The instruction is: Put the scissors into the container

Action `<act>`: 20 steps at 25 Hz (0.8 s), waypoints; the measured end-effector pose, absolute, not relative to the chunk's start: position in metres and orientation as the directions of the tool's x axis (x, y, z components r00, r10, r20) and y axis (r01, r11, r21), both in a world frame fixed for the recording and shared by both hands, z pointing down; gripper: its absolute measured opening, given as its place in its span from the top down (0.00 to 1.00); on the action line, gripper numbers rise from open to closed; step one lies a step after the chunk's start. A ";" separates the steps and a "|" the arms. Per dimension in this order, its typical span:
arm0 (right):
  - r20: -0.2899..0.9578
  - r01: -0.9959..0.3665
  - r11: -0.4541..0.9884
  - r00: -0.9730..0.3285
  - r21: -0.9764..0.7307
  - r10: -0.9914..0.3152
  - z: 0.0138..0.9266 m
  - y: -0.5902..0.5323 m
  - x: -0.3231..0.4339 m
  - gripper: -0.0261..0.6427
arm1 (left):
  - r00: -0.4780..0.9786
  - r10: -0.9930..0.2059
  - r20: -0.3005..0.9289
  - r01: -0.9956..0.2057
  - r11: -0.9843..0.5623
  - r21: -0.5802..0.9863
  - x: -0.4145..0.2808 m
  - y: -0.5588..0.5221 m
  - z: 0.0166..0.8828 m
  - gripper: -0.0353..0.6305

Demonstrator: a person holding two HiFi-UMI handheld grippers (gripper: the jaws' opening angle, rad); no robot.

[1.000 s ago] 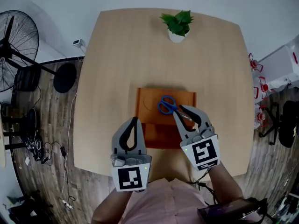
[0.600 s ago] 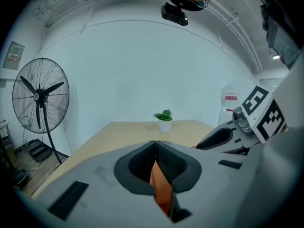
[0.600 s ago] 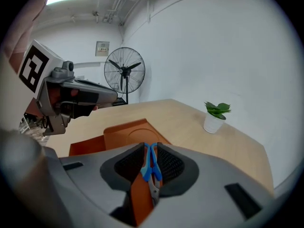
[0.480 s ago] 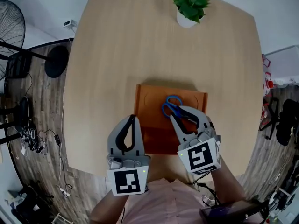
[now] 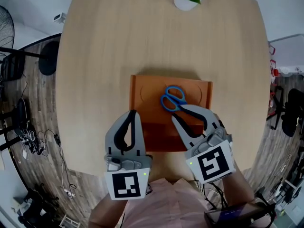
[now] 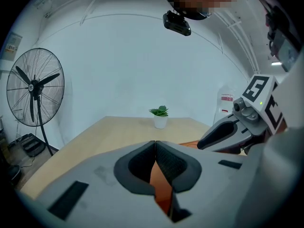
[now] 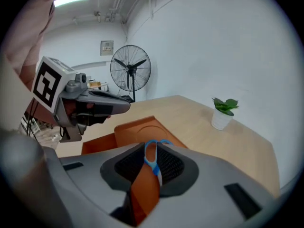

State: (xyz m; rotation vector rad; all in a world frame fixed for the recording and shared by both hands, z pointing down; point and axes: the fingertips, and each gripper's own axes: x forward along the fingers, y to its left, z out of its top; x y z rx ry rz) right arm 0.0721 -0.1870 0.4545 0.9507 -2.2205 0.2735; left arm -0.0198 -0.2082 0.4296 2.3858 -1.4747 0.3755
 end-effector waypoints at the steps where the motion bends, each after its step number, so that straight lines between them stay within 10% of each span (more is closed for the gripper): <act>1: 0.670 -0.707 0.706 -0.504 0.044 -0.546 0.453 -0.183 0.071 0.83 | 0.442 -0.814 0.377 -0.895 -0.428 0.125 -0.019 -0.207 0.429 0.93; 20: 0.573 -0.625 0.666 -0.743 -0.408 -0.346 0.365 -0.052 0.112 0.80 | 0.517 -0.819 0.248 -0.856 -0.500 0.132 0.022 -0.168 0.384 0.93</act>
